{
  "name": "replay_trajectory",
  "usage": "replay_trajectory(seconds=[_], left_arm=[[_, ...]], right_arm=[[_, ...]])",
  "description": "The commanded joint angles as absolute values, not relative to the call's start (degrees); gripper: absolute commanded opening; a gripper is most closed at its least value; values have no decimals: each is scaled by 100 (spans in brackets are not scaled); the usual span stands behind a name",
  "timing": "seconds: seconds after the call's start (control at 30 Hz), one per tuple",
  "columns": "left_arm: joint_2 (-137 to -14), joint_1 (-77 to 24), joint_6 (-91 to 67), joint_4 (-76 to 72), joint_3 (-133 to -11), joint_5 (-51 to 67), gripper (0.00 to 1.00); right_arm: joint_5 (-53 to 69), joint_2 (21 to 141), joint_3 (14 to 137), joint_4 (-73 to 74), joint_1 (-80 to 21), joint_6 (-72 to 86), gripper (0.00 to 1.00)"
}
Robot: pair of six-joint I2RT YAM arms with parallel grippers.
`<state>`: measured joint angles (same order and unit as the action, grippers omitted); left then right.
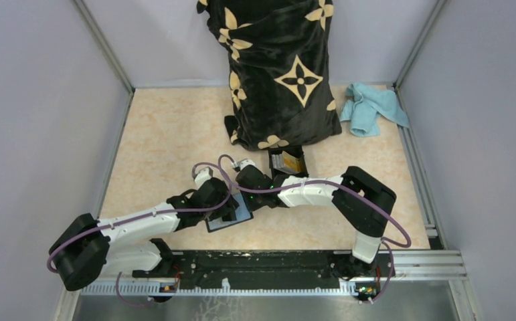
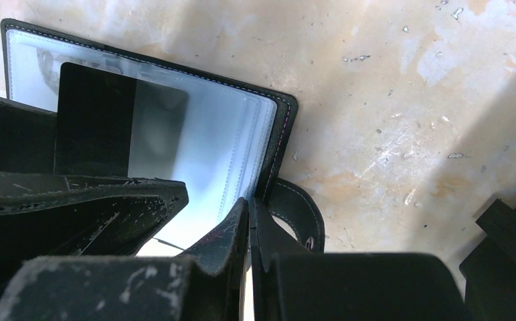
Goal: Put the credit cards into the card holder
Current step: Insert the credit card into the card holder.
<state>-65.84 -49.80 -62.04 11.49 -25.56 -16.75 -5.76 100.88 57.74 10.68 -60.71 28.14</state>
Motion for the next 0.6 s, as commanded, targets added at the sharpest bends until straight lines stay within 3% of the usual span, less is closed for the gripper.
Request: replay_trajectory(seconds=[0.0, 0.23, 0.57], left_arm=[[-6766, -5031, -6216, 1925, -2606, -1880, 65], [-6908, -5134, -6326, 1725, -2552, -1932, 53], [-6234, -5137, -6565, 638, -1693, -1873, 52]], right_arm=[[-481, 10169, 5696, 863, -6121, 2890, 3], [-291, 9715, 5640, 585, -6135, 2896, 2], [84, 9632, 5715, 430, -6135, 2990, 3]])
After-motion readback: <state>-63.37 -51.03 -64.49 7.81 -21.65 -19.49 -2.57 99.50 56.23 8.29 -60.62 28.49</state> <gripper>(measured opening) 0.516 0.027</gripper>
